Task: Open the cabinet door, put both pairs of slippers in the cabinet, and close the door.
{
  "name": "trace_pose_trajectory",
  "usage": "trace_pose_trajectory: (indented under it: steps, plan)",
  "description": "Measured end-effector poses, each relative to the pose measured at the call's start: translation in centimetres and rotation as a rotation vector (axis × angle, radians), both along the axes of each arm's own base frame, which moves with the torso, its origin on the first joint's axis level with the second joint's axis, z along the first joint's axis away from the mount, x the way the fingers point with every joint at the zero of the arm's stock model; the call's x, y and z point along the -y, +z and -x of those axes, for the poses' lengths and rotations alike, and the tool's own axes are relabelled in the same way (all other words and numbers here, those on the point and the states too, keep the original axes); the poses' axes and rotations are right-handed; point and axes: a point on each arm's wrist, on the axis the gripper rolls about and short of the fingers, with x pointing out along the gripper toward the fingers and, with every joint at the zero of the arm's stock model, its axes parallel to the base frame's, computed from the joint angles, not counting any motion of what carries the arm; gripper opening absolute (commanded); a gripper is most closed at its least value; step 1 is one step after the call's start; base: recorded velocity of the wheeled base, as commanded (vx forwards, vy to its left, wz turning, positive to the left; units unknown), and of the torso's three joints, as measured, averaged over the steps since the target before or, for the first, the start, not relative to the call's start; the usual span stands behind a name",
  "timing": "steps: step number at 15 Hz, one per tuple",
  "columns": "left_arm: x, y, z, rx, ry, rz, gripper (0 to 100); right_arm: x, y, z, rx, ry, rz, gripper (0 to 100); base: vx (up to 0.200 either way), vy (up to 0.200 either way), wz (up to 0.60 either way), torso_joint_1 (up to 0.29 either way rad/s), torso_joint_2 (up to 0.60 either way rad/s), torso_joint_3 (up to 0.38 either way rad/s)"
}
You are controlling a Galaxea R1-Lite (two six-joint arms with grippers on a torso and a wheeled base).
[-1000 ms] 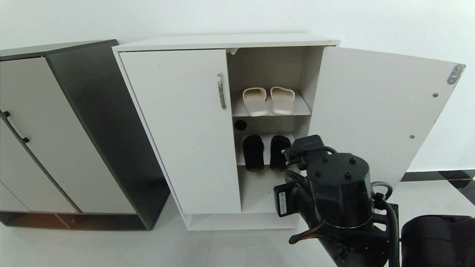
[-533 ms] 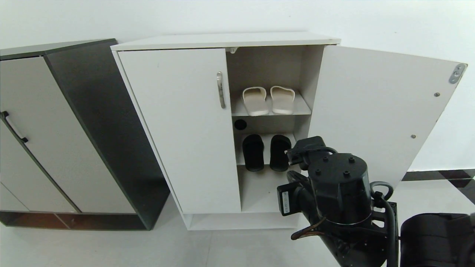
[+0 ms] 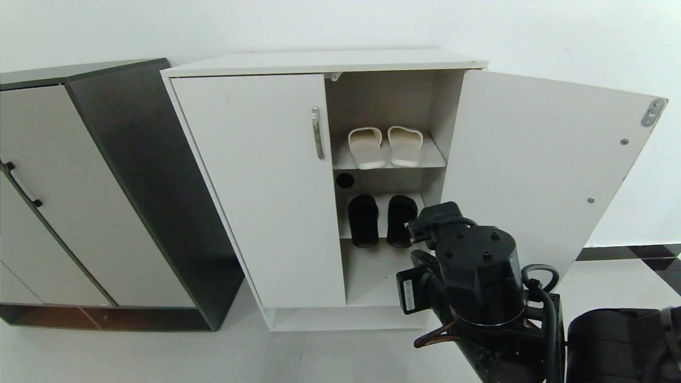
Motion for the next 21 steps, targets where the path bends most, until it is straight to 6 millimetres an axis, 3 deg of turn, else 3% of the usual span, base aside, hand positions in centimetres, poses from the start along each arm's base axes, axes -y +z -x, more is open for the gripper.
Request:
trace_pose_trajectory:
  steps: [9, 21]
  plan:
    - [0.0, 0.0, 0.0, 0.000, 0.000, 0.000, 0, 0.0, -0.7, -0.4, -0.012, -0.011, 0.018, 0, 0.000, 0.000, 0.00, 0.084, -0.44, -0.350]
    - [0.0, 0.0, 0.0, 0.001, 0.001, 0.001, 0, -0.1, -1.6, -0.6, -0.027, -0.015, 0.040, 0, 0.000, 0.000, 0.00, 0.176, -0.49, -0.318]
